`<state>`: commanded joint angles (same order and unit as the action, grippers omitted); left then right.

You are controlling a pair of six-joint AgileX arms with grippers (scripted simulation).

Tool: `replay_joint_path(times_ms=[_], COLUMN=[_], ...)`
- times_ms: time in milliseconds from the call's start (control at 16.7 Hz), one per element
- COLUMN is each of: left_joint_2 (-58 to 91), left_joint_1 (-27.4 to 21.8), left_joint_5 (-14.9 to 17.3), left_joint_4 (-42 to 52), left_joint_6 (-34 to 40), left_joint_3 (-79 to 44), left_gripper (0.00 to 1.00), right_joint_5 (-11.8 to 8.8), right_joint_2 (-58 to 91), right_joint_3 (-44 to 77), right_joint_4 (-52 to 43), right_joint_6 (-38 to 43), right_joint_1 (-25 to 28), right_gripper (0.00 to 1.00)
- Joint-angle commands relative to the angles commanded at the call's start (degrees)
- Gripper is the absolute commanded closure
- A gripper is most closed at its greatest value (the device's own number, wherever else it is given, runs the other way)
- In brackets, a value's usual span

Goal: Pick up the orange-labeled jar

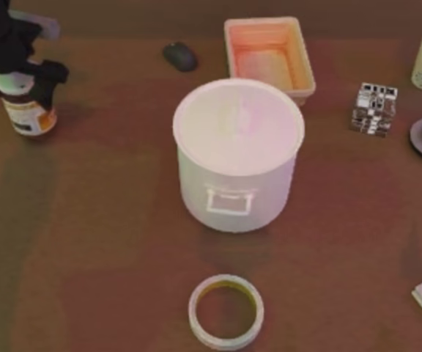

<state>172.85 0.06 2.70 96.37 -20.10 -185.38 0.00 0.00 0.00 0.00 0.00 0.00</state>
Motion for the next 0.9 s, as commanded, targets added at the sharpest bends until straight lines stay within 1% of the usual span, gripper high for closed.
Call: replay_joint_path(times_ms=[120,300,720,900], left_joint_2=[-3.61,-11.48,-34.24,-43.26], left_joint_1=[0.15,0.34,1.01,1.32], left_joint_5=[-0.06,-0.16,-0.44,-0.54], left_joint_4=[-1.7,-5.31,-15.05,-19.06], left_joint_6=[0.04,-0.02,-0.17,-0.21], left_joint_3=[4.29,14.84,52.77,65.71], left_gripper=[1.0,1.0,1.0,1.0], right_joint_5=[0.0,0.0,0.0,0.0], right_joint_2=[0.0,0.0,0.0,0.0], right_joint_3=[0.0,0.0,0.0,0.0], right_joint_4=[0.0,0.0,0.0,0.0], right_joint_6=[0.0,0.0,0.0,0.0], right_joint_1=[0.0,0.0,0.0,0.0], right_gripper=[0.0,0.0,0.0,0.0])
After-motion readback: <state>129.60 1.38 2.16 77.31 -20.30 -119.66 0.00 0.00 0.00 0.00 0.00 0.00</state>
